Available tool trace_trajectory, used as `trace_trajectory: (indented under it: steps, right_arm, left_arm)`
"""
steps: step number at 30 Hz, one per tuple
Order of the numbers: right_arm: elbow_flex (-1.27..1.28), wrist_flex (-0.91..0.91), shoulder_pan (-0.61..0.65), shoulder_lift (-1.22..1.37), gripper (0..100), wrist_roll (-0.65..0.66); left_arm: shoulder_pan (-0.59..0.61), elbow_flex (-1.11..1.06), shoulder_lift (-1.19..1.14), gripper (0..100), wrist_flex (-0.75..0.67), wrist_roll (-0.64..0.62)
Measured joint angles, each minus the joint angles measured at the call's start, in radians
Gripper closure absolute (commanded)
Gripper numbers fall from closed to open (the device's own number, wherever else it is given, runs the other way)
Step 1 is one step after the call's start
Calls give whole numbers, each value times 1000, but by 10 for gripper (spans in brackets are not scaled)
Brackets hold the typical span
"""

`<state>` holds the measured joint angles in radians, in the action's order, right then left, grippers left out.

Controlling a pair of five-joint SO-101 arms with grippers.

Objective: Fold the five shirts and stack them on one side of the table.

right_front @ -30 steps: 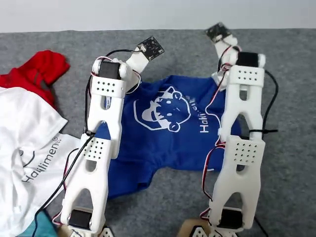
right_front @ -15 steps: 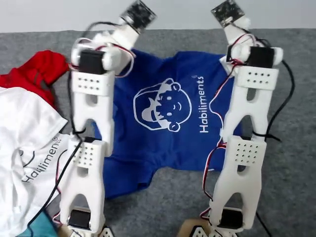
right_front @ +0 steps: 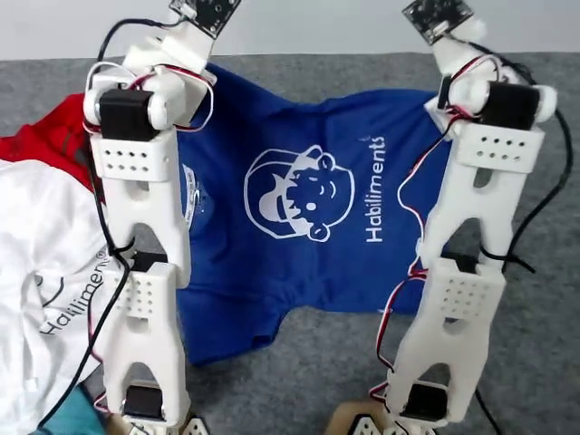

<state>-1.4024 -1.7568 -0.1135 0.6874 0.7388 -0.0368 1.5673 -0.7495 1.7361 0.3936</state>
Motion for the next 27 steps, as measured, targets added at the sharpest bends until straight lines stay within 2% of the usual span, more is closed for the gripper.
trace_trajectory:
  steps: [4,8,17,22,27]
  right_arm:
    - [204,0,-2,-114,989,0]
    - [387,0,0,-249,989,0]
    - [844,0,2,-603,989,-25]
    - [1135,0,2,-749,989,-25]
    - [1419,14,2,-847,989,-14]
  left_arm:
    - [0,-186,115,998,0,2]
    - [-12,-459,293,998,0,2]
    - [-118,-1094,706,998,0,11]
    - [-124,-1347,832,998,0,14]
    - [-124,-1557,902,998,-2,71]
